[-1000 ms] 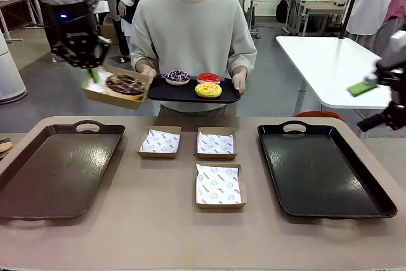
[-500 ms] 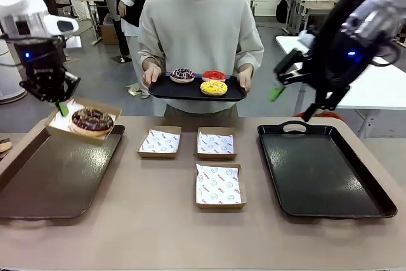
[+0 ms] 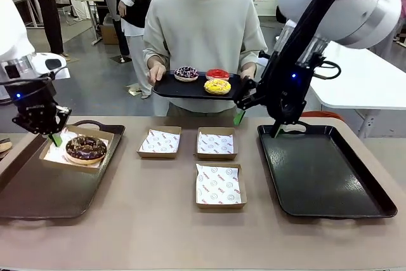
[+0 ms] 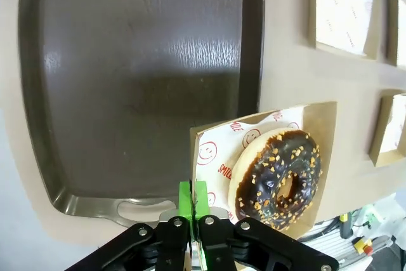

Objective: Individually package the donuts and arrange them on the tray.
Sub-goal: Place the picked Paper togo box on the Handle tray while simultaneously picking up another Paper togo box from the table with the other hand.

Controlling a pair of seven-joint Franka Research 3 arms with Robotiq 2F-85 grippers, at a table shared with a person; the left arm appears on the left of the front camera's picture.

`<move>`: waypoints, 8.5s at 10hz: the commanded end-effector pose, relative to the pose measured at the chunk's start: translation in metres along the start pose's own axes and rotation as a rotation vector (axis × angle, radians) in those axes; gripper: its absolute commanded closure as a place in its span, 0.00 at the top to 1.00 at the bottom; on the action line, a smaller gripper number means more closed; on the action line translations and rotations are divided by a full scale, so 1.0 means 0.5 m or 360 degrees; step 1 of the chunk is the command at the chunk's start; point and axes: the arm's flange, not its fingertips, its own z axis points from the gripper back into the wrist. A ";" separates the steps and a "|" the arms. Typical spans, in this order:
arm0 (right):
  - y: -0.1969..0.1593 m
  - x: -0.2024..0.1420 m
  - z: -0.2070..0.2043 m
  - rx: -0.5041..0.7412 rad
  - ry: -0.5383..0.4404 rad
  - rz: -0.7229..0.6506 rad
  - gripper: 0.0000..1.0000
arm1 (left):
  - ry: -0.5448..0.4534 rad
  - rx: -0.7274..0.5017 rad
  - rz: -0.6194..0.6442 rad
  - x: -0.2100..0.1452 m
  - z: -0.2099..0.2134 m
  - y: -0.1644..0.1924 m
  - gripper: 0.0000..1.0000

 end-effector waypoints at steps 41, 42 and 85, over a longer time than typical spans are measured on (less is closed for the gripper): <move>-0.009 0.037 -0.347 -0.0477 -0.0163 -0.0011 1.00 | -0.0029 0.0255 -0.0117 -0.063 -0.139 0.068 0.01; -0.013 0.043 -0.351 -0.0468 -0.0155 -0.0011 1.00 | -0.0027 0.0257 -0.0113 -0.062 -0.141 0.068 0.01; 0.072 0.157 0.078 -0.0349 -0.0027 -0.0100 0.00 | -0.0257 -0.1889 0.0183 -0.165 -0.072 0.572 0.98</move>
